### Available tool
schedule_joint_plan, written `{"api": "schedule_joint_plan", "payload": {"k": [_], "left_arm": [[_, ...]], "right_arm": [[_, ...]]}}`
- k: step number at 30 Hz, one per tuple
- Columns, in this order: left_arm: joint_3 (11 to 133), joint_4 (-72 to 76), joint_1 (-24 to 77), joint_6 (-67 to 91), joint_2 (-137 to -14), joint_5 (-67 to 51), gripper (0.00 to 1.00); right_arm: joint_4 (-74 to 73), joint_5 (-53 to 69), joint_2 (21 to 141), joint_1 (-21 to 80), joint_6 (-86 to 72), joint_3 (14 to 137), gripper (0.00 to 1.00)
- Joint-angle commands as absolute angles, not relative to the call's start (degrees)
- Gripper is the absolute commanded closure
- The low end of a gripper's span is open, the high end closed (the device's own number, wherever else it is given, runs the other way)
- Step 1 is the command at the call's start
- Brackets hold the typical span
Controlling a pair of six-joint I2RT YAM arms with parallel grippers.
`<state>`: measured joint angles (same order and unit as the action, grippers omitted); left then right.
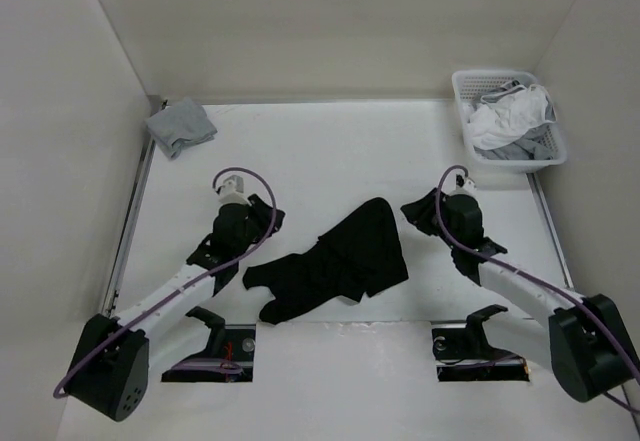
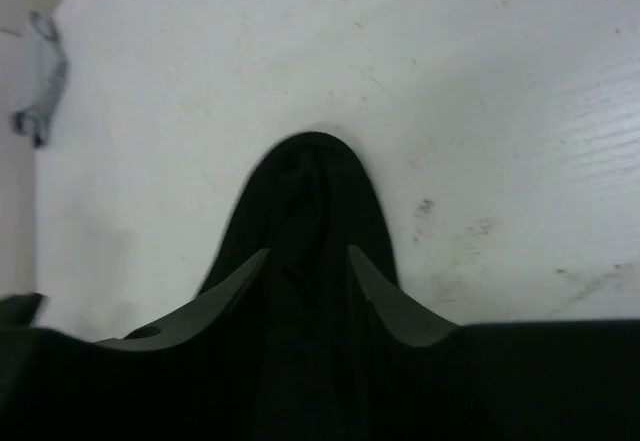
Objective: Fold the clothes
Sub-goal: Move the tank top to the center of the board, then flatten the tank top out
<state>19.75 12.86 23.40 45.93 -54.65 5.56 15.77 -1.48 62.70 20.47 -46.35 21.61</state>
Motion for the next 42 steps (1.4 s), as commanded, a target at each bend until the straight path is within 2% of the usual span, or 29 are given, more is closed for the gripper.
{"api": "schedule_joint_plan", "payload": {"k": [1,3,4,5,7,10,11,14,18,22,28,31,33,36,38,42], "left_arm": [[23.02,8.62,31.13,40.62,-56.6,5.97,0.72],[24.6,5.9,36.58,37.89,-57.39,7.55,0.74],[25.65,3.89,39.65,37.01,-58.18,8.69,0.74],[26.36,2.65,41.77,36.39,-59.14,9.48,0.71],[27.59,0.01,45.64,35.77,-61.95,11.42,0.65],[26.99,-0.88,47.59,38.22,-65.12,14.23,0.58],[26.63,-0.44,47.68,39.1,-65.39,14.15,0.55],[26.19,1.75,48.64,39.81,-66.53,12.49,0.54],[26.19,2.81,48.91,40.34,-68.64,11.95,0.65],[25.84,3.95,48.82,40.34,-70.31,11.87,0.76],[25.84,5.62,48.03,39.82,-72.86,11.69,0.87],[26.1,6.5,47.07,39.73,-73.56,11.69,0.9],[26.37,7.38,45.93,39.73,-73.65,11.6,0.92],[26.63,8.52,43.82,40.16,-73.3,11.6,0.94],[28.2,10.62,40.93,40.6,-73.04,11.34,0.97],[34.96,12.21,38.54,40.87,-74.61,10.29,0.99]], "right_arm": [[14.46,-3.24,54.86,23.14,-45.54,24.96,0.69],[6.63,-5.87,52.48,26.57,-44.83,25.05,0.88],[1.2,-7.72,51.6,29.02,-45.09,25.22,0.92],[-3.73,-10.08,51.16,31.48,-45.52,25.4,0.93],[-10.0,-13.52,51.15,35.19,-47.02,25.4,0.87],[-14.06,-14.86,52.2,43.42,-49.13,25.48,0.68],[-13.71,-14.94,52.82,46.16,-48.52,26.27,0.66],[-10.38,-15.56,57.9,53.9,-45.54,30.22,0.6],[-5.64,-15.29,66.77,54.71,-42.63,34.62,0.53],[-1.15,-15.64,76.61,54.89,-41.32,38.22,0.56],[1.05,-15.74,81.82,55.24,-40.78,41.57,0.55],[1.15,-14.94,83.84,55.5,-40.43,42.97,0.54],[0.18,-15.64,85.34,55.41,-40.34,43.85,0.6],[0.18,-16.43,85.61,55.41,-40.78,43.77,0.85],[-0.26,-18.88,82.99,55.33,-40.52,42.98,0.96],[-2.02,-20.56,74.56,52.44,-38.68,42.01,1.0]]}}
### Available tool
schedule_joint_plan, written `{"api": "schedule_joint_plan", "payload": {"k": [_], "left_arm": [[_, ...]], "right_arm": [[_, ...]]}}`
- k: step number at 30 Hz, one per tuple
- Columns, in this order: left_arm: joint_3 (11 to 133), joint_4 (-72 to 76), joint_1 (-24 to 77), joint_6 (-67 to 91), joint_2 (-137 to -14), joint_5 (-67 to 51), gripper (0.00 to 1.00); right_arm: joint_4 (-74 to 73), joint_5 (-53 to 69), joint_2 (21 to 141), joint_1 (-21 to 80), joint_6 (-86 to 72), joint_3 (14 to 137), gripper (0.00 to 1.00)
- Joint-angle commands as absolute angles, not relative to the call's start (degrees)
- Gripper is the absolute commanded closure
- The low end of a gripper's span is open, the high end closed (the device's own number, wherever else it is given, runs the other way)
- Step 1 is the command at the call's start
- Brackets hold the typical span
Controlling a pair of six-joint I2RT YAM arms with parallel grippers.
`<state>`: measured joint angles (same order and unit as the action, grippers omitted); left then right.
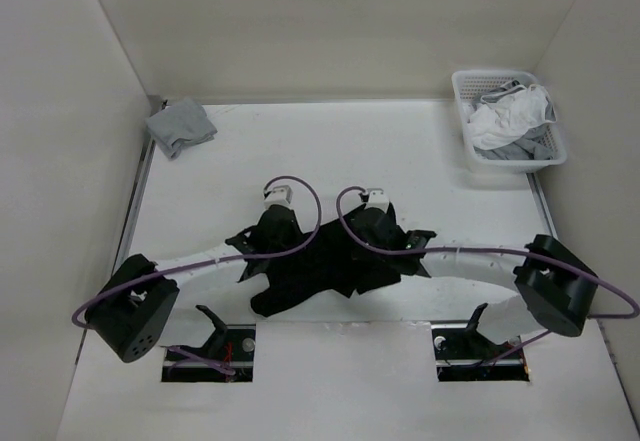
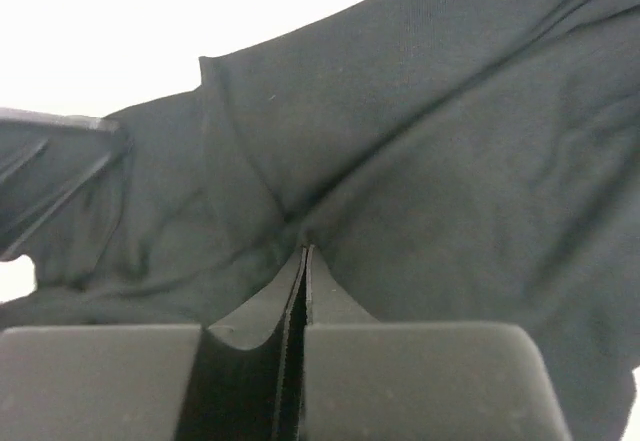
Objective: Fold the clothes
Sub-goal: Flatten the tank top out
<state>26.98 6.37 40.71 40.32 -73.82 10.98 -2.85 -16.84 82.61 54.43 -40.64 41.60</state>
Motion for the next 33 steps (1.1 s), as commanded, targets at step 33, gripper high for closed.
{"api": "schedule_joint_plan", "payload": {"k": [33], "left_arm": [[68.55,0.53,13.23,48.78,-63.34,-7.92,0.96]], "right_arm": [[-6.72,-1.65,54.09,36.15,-32.67,54.77,1.0]]}}
